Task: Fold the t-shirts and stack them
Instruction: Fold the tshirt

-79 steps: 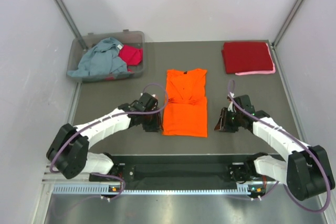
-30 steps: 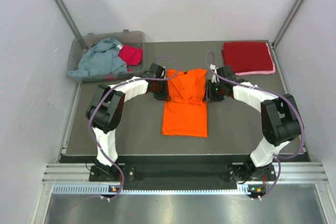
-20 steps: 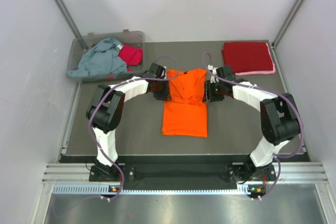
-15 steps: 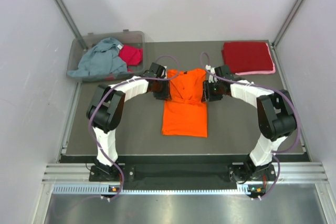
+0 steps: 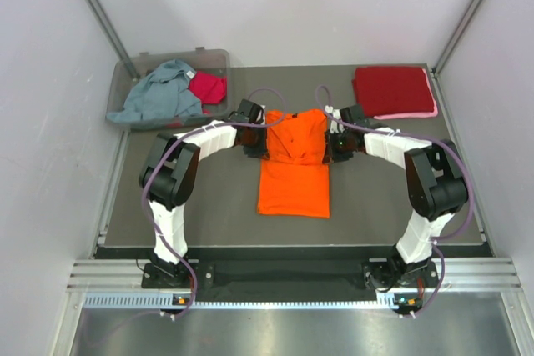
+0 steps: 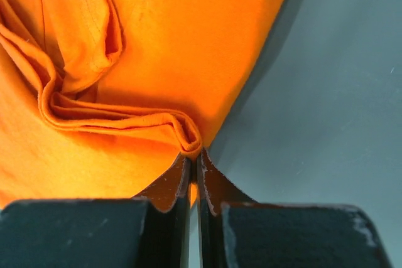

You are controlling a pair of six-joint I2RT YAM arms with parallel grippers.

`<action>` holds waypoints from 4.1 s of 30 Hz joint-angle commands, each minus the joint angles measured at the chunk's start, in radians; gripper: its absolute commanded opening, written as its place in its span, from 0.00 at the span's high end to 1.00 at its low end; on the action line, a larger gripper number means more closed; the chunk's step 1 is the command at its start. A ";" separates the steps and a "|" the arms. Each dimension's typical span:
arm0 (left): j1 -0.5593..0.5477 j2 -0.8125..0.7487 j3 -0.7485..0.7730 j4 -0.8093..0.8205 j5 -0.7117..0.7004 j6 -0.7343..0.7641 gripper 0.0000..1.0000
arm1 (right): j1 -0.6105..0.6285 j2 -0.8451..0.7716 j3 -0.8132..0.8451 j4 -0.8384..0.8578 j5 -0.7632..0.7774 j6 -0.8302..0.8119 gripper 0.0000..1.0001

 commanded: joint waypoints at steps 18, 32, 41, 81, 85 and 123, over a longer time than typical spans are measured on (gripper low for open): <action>0.018 -0.060 -0.073 0.043 -0.187 -0.082 1.00 | -0.012 0.018 -0.007 0.092 0.057 0.046 1.00; 0.018 -0.083 -0.022 0.000 -0.210 -0.109 1.00 | -0.012 -0.016 0.048 0.023 0.130 0.068 0.93; 0.018 -0.206 -0.027 -0.080 -0.167 -0.092 0.61 | -0.013 -0.124 0.068 -0.114 0.184 0.149 0.61; -0.103 -0.579 -0.844 0.340 0.134 -0.427 0.67 | 0.215 -0.657 -0.732 0.151 0.213 1.006 0.51; -0.105 -0.565 -0.835 0.316 0.103 -0.421 0.80 | 0.224 -0.660 -0.722 0.122 0.230 1.008 0.52; -0.146 -0.608 -0.835 0.251 0.019 -0.431 1.00 | 0.327 -0.743 -0.771 -0.007 0.394 1.132 0.95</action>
